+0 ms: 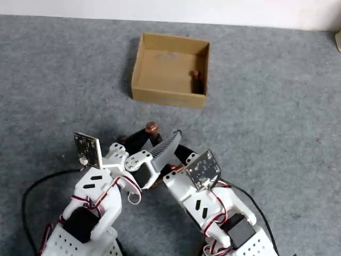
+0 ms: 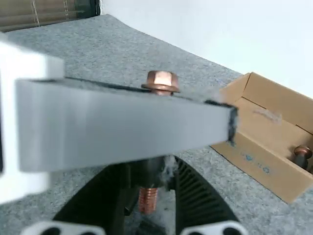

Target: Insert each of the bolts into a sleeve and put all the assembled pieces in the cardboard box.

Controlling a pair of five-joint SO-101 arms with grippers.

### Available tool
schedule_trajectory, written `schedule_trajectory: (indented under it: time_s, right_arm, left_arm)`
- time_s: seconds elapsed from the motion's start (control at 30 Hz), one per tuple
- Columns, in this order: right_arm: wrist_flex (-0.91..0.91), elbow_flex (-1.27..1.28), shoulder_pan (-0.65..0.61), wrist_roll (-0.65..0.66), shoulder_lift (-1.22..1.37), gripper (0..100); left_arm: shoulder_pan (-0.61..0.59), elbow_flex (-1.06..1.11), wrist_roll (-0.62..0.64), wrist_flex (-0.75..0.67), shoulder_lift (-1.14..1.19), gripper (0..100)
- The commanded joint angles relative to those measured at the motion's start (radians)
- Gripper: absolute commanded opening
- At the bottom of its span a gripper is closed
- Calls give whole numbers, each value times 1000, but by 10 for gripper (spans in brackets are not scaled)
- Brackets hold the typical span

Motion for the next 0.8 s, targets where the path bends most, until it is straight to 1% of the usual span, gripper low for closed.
schedule_trajectory:
  time_s: [0.0, 0.1, 0.23, 0.43, 0.63, 0.77]
  right_arm:
    - [-15, -68, 12, 9, -16, 4]
    - [-15, -67, 12, 9, -16, 4]
    - [-15, -67, 13, 9, -16, 4]
    - [-13, -67, 15, 9, -16, 4]
    - [-12, -67, 76, 9, -16, 4]
    - [-12, -67, 77, 9, -16, 4]
  left_arm:
    - [18, -10, 3, -5, -7, 230]
    - [-1, -18, -2, -6, -8, 232]
    - [-77, -33, -15, -11, -8, 230]
    - [-85, -33, -15, -11, -8, 229]
    - [-114, -38, -18, -11, -8, 229]
    - [-119, -39, -18, -11, -8, 229]
